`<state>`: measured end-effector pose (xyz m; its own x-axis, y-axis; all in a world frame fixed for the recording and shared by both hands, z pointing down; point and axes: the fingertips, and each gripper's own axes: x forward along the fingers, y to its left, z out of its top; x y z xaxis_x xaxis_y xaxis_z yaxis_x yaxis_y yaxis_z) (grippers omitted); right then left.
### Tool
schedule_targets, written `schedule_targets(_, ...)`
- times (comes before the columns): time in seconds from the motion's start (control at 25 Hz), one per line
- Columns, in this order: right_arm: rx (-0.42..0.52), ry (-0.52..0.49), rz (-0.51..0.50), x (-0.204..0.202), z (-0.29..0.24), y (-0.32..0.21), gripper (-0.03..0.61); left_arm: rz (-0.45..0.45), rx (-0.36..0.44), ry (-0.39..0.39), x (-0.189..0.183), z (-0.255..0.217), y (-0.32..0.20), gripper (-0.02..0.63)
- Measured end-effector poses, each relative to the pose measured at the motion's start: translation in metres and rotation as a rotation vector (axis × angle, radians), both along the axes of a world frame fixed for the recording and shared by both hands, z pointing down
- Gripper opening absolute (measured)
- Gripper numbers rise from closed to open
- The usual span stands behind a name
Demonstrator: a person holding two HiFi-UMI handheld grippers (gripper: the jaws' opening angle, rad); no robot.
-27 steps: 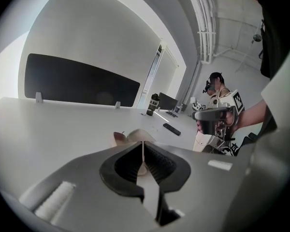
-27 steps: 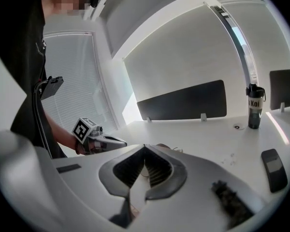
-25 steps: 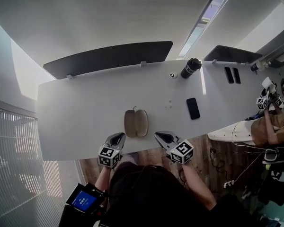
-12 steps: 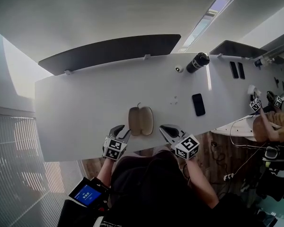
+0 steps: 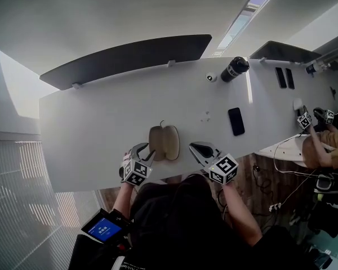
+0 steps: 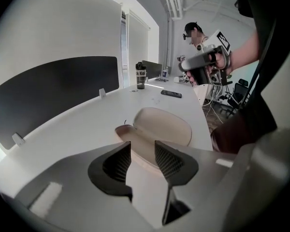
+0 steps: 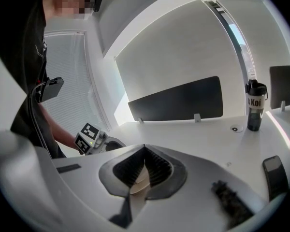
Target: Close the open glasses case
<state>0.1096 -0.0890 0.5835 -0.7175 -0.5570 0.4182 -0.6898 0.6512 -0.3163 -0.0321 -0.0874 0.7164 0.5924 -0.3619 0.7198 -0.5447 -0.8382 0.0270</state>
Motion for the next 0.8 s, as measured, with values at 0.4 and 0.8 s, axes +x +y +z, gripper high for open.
schedule_targets(0.4,-0.006,0.084,-0.095,-0.001,0.02,0.003,0.006,0.026,-0.05,-0.006,-0.008,0.013,0.008,0.155)
schedule_targets(0.8,0.03,0.222,-0.208,0.001,0.046,-0.007,0.006,0.102,-0.053,-0.073,-0.015,0.036,0.004,0.153)
